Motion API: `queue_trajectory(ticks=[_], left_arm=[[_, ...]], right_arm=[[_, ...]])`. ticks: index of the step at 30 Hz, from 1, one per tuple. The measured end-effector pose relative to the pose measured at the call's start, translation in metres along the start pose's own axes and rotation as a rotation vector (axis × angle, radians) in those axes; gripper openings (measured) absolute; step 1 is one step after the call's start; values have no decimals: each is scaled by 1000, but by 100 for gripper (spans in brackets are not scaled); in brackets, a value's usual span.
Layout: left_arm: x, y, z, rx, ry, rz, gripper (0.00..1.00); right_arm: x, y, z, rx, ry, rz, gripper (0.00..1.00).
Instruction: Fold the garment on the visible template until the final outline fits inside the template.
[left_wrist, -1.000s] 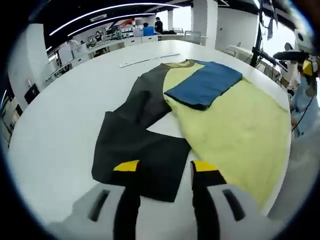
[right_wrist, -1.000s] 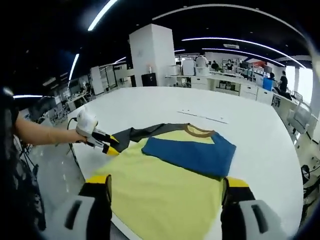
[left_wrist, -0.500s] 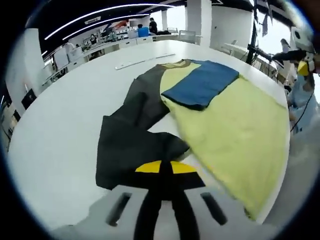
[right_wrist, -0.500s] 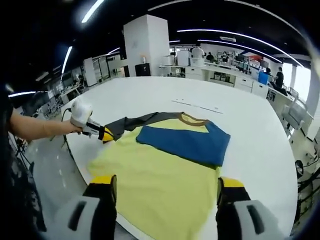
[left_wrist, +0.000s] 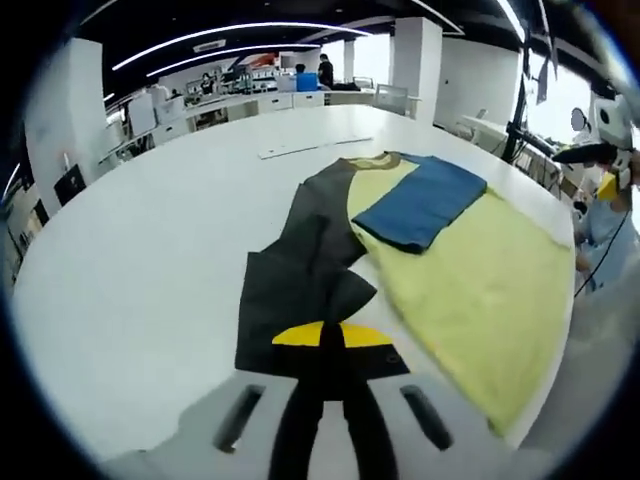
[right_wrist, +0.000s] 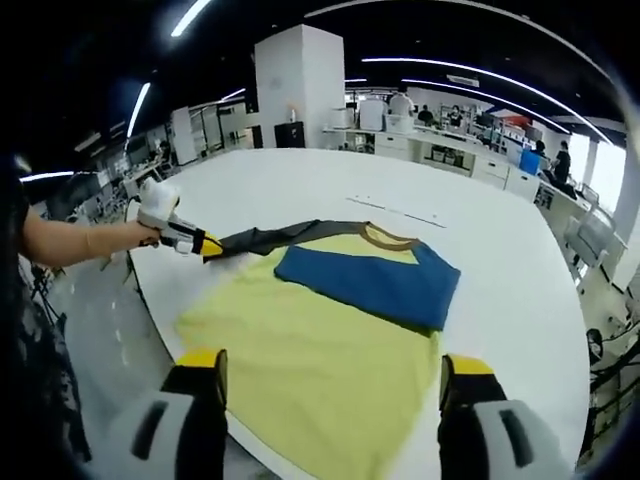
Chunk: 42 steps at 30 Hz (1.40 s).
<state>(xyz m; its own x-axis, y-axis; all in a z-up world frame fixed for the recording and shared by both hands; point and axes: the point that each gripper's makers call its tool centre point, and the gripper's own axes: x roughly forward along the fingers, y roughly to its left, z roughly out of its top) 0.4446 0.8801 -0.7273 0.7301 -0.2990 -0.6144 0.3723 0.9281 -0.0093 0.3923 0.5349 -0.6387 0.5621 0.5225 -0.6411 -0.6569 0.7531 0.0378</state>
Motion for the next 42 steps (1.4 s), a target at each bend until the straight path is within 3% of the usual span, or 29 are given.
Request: queue_trajectory(ticks=[2, 6, 16, 24, 27, 37, 42], left_arm=[[-6, 13, 7, -47, -40, 33, 1], [-19, 33, 21, -135, -121, 33, 1], [-42, 75, 25, -147, -173, 158, 1], [-48, 106, 14, -177, -170, 259, 1], [-53, 119, 8, -222, -176, 318, 1], [-57, 139, -13, -291, -164, 397, 1], [-54, 147, -24, -282, -140, 423, 1]], right_arm=[[-1, -1, 2, 6, -11, 6, 94], [-2, 5, 7, 35, -45, 52, 99], [-2, 12, 10, 28, -55, 82, 99], [-1, 12, 9, 51, -58, 95, 97], [-1, 11, 8, 49, -53, 93, 97], [-1, 10, 5, 43, -36, 92, 95], [-1, 10, 5, 45, -29, 91, 94]])
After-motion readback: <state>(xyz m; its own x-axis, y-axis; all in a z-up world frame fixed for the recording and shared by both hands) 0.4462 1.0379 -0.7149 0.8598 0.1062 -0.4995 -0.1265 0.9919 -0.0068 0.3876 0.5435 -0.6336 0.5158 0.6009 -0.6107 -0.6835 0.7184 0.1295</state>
